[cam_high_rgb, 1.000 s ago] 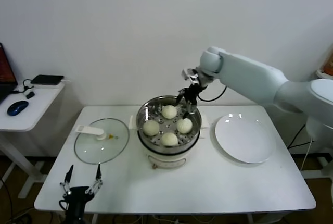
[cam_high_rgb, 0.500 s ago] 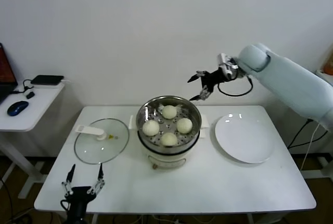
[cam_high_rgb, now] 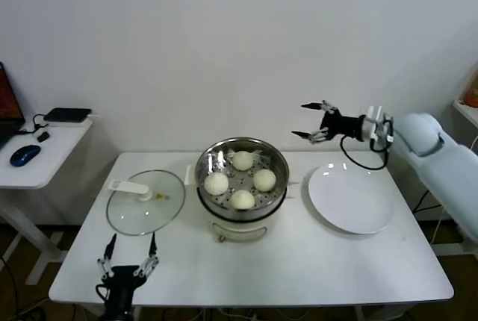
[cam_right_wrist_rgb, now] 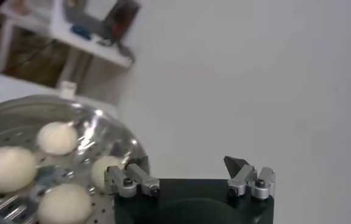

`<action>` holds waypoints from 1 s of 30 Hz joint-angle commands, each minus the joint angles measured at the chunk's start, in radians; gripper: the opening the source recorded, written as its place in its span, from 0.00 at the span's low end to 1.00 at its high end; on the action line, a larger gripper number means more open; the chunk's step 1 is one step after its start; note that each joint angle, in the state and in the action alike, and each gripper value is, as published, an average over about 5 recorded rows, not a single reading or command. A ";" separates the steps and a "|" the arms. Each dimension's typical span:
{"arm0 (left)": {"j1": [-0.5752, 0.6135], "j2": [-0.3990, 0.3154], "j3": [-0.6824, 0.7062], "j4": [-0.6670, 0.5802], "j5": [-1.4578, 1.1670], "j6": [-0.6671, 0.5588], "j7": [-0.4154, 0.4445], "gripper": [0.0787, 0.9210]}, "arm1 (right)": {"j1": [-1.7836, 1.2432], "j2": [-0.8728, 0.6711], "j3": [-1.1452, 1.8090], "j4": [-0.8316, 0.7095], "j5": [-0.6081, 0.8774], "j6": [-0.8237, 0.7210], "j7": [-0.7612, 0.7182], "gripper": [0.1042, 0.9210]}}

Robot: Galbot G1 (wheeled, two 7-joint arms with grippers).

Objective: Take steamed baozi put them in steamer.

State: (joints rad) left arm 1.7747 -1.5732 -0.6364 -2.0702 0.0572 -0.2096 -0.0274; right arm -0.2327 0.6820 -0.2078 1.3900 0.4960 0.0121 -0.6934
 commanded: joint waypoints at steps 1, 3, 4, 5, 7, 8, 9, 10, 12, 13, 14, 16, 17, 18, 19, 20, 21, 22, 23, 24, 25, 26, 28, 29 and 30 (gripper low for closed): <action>-0.003 -0.001 0.030 -0.002 0.015 0.004 -0.007 0.88 | -0.704 0.145 0.642 0.198 -0.050 0.145 0.389 0.88; -0.005 -0.001 0.037 -0.001 0.019 0.004 -0.007 0.88 | -0.780 0.206 0.694 0.215 -0.059 0.172 0.441 0.88; -0.005 0.000 0.039 0.001 0.021 0.003 -0.007 0.88 | -0.816 0.235 0.720 0.225 -0.061 0.186 0.469 0.88; -0.006 0.001 0.040 0.002 0.021 0.003 -0.006 0.88 | -0.848 0.259 0.743 0.235 -0.060 0.196 0.491 0.88; -0.009 0.005 0.039 0.008 0.022 0.001 -0.004 0.88 | -0.915 0.310 0.786 0.259 -0.052 0.216 0.533 0.88; -0.011 0.008 0.037 0.012 0.021 0.001 -0.003 0.88 | -0.948 0.332 0.798 0.272 -0.049 0.225 0.550 0.88; -0.015 0.012 0.034 0.016 0.019 0.001 -0.003 0.88 | -0.977 0.350 0.805 0.285 -0.048 0.235 0.564 0.88; -0.021 0.017 0.030 0.020 0.016 0.003 -0.002 0.88 | -1.012 0.374 0.809 0.299 -0.049 0.249 0.580 0.88; -0.034 0.025 0.023 0.028 0.009 0.008 0.001 0.88 | -1.079 0.420 0.806 0.326 -0.055 0.277 0.603 0.88; -0.041 0.028 0.018 0.032 0.005 0.013 0.004 0.88 | -1.117 0.448 0.800 0.337 -0.058 0.293 0.611 0.88; -0.049 0.030 0.011 0.035 0.002 0.017 0.009 0.88 | -1.155 0.477 0.793 0.349 -0.063 0.308 0.616 0.88; -0.060 0.030 -0.001 0.040 -0.004 0.023 0.022 0.88 | -1.221 0.524 0.780 0.366 -0.075 0.333 0.618 0.88; -0.065 0.030 -0.008 0.041 -0.008 0.027 0.032 0.88 | -1.253 0.544 0.774 0.371 -0.081 0.344 0.617 0.88; -0.069 0.031 -0.013 0.041 -0.012 0.030 0.041 0.88 | -1.275 0.560 0.771 0.374 -0.087 0.354 0.614 0.88; -0.072 0.032 -0.017 0.040 -0.016 0.032 0.052 0.88 | -1.295 0.574 0.770 0.374 -0.092 0.365 0.611 0.88; -0.075 0.034 -0.022 0.039 -0.019 0.037 0.061 0.88 | -1.313 0.586 0.768 0.372 -0.094 0.376 0.608 0.88; -0.078 0.036 -0.024 0.039 -0.022 0.040 0.069 0.88 | -1.325 0.593 0.769 0.368 -0.094 0.385 0.606 0.88; -0.083 0.038 -0.027 0.041 -0.025 0.044 0.073 0.88 | -1.335 0.599 0.769 0.365 -0.094 0.394 0.603 0.88; -0.090 0.039 -0.028 0.044 -0.028 0.048 0.076 0.88 | -1.345 0.604 0.769 0.363 -0.093 0.401 0.601 0.88; -0.097 0.040 -0.030 0.049 -0.031 0.052 0.076 0.88 | -1.354 0.608 0.768 0.365 -0.092 0.405 0.599 0.88; -0.104 0.039 -0.030 0.052 -0.034 0.055 0.077 0.88 | -1.364 0.612 0.766 0.369 -0.090 0.407 0.596 0.88; -0.110 0.039 -0.031 0.056 -0.038 0.059 0.077 0.88 | -1.374 0.616 0.764 0.374 -0.087 0.407 0.593 0.88; -0.117 0.040 -0.031 0.056 -0.043 0.064 0.080 0.88 | -1.394 0.624 0.759 0.386 -0.082 0.407 0.581 0.88; -0.119 0.041 -0.030 0.056 -0.046 0.066 0.083 0.88 | -1.403 0.628 0.756 0.392 -0.080 0.407 0.574 0.88; -0.121 0.042 -0.031 0.056 -0.049 0.066 0.086 0.88 | -1.411 0.630 0.753 0.397 -0.077 0.407 0.568 0.88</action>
State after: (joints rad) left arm 1.6906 -1.5379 -0.6568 -2.0280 0.0308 -0.1642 0.0271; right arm -1.4080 1.1899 0.5060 1.7271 0.4233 0.3487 -0.1492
